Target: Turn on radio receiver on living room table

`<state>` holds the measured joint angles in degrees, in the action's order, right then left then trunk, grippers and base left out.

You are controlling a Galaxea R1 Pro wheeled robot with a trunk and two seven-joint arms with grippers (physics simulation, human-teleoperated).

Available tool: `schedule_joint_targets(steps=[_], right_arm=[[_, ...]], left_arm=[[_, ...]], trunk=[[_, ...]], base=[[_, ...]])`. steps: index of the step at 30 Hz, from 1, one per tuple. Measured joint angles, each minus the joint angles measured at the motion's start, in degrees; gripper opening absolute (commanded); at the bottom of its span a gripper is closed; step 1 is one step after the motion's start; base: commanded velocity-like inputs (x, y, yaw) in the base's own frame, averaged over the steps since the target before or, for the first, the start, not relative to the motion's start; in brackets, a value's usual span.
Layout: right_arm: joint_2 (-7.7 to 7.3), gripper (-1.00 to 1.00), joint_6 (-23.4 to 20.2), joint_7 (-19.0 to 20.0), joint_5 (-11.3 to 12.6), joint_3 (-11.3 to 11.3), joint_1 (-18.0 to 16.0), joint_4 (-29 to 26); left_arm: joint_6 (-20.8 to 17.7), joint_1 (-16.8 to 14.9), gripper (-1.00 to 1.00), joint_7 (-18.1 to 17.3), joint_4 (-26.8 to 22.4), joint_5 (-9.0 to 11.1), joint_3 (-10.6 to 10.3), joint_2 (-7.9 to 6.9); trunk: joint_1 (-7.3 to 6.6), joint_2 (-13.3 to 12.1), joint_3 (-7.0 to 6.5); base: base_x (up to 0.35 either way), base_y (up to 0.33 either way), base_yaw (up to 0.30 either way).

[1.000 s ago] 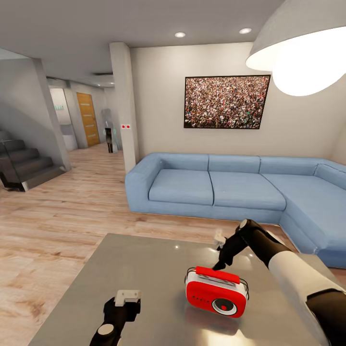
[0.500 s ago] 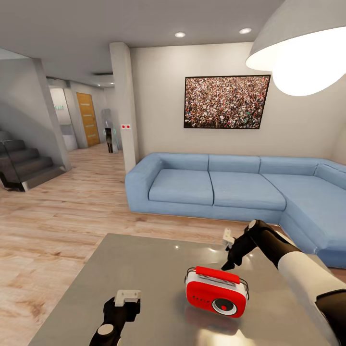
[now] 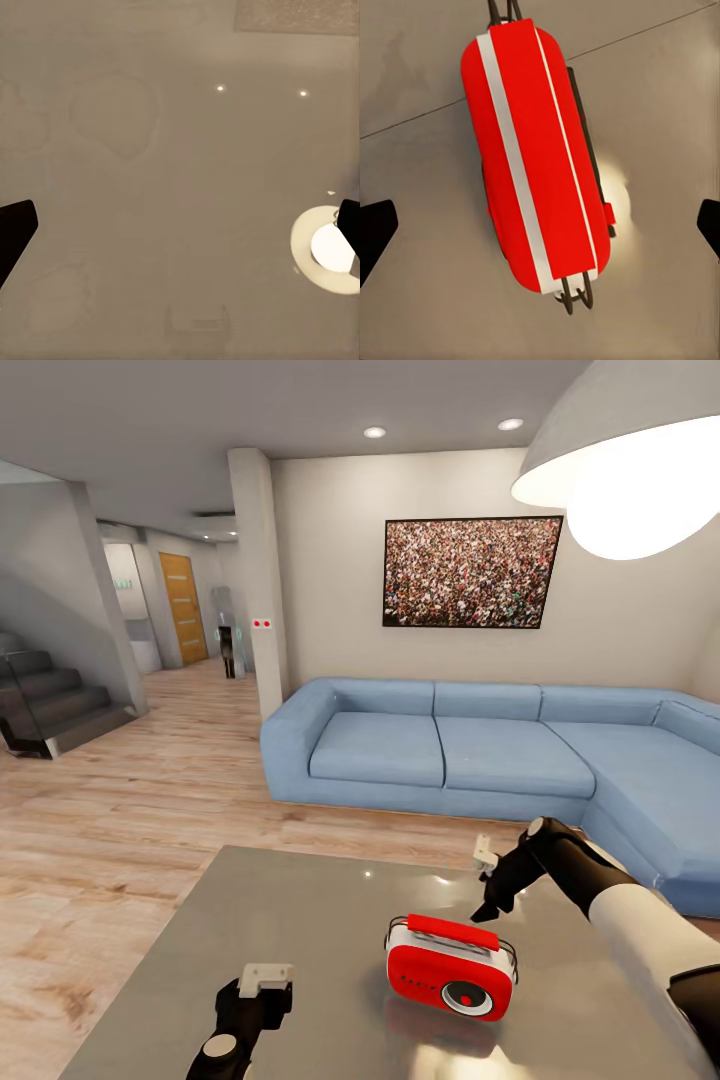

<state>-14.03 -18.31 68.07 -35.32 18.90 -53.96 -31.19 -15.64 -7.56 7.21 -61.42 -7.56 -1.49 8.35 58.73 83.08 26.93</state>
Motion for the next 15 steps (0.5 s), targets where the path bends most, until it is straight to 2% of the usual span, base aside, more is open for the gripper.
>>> schedule_joint_targets(steps=[5,11,15], right_arm=[[-0.03,1.00,0.8,0.0,0.1,-0.3,0.0,0.0],[-0.04,1.00,1.0,0.4,-0.2,-5.5,0.0,-0.1],[-0.04,1.00,1.1,0.7,-0.3,-6.7,0.0,-0.1]], left_arm=[[0.0,0.0,1.00,0.0,0.0,0.0,0.0,0.00],[0.0,0.0,1.00,0.0,0.0,0.0,0.0,0.00],[0.0,0.0,1.00,0.0,0.0,0.0,0.0,0.00]], trunk=[[0.00,0.0,0.00],[0.00,0.0,0.00],[0.00,0.0,0.00]], base=[[0.000,0.000,0.000],[0.000,0.000,0.000],[0.000,0.000,0.000]])
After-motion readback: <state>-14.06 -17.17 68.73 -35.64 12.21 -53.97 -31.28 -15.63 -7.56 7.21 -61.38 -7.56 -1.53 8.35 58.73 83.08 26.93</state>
